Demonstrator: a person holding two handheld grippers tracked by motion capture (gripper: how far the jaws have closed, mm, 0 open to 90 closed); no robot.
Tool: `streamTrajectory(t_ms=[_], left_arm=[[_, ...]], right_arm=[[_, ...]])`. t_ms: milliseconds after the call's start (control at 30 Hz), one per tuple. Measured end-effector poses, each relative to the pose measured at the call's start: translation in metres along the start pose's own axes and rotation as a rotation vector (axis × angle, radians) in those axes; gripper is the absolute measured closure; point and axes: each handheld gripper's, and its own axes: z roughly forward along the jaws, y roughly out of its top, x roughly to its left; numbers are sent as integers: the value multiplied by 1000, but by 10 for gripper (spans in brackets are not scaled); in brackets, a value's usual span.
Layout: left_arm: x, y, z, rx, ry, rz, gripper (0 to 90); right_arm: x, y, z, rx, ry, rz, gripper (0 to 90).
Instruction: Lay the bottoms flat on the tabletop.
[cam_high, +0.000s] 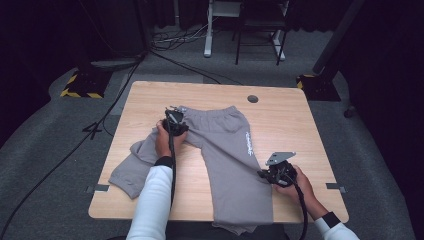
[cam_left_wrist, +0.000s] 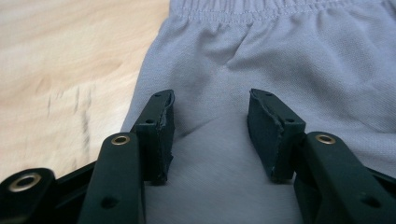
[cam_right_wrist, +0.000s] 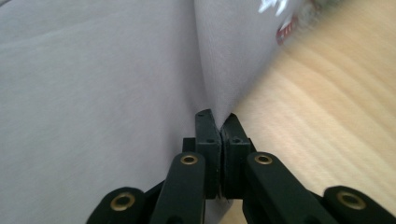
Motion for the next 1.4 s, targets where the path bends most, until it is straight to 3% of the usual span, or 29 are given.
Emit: streamTrajectory(t_ms=[33,100,167,200,233,300,367,467,567,600,633,733,800,967,1100,1200,1300,1400], left_arm=[[1,-1,-2,14,3,9,517],[0,-5,-8,28,17,69,518],[0,-10,-14,32,-4,124,513],[1,-13,-18,31,-20,138,497],[2,-16,-21,23,-55,154,458],[4,-20,-34,6,-57,184,419],[9,-25,-51,-23,-122,208,388],[22,-36,-75,-49,-141,243,363],[46,-53,-91,-69,-126,237,359],[56,-59,-94,-76,-138,218,360],[64,-66,-95,-72,-151,189,362],[82,-87,-94,-48,-187,156,377],[86,-99,-93,-35,-226,168,391],[69,-123,-94,-7,-264,246,402],[60,-134,-101,-24,-300,228,419],[53,-143,-107,-31,-319,237,430],[41,-152,-115,-39,-346,257,427],[26,-159,-122,-38,-376,291,425]], right_arm=[[2,1,1,27,36,-7,850],[7,4,1,31,65,-28,751],[11,6,1,22,128,-46,693],[12,7,1,13,132,-54,659],[12,9,0,5,105,-46,611],[6,13,-3,-39,90,-15,570],[-1,18,-4,-70,12,27,515],[-12,27,0,-114,-57,61,485],[-15,41,8,-133,-94,19,460],[-18,46,12,-142,-104,16,461],[-21,50,15,-152,-96,27,462],[-36,61,31,-169,-99,76,477],[-46,68,43,-162,-112,96,474],[-59,82,62,-195,-88,127,454],[-61,90,75,-183,-96,85,451],[-65,91,87,-131,-93,80,440],[-74,88,88,-140,-92,128,456],[-89,82,84,-134,-120,169,470]])
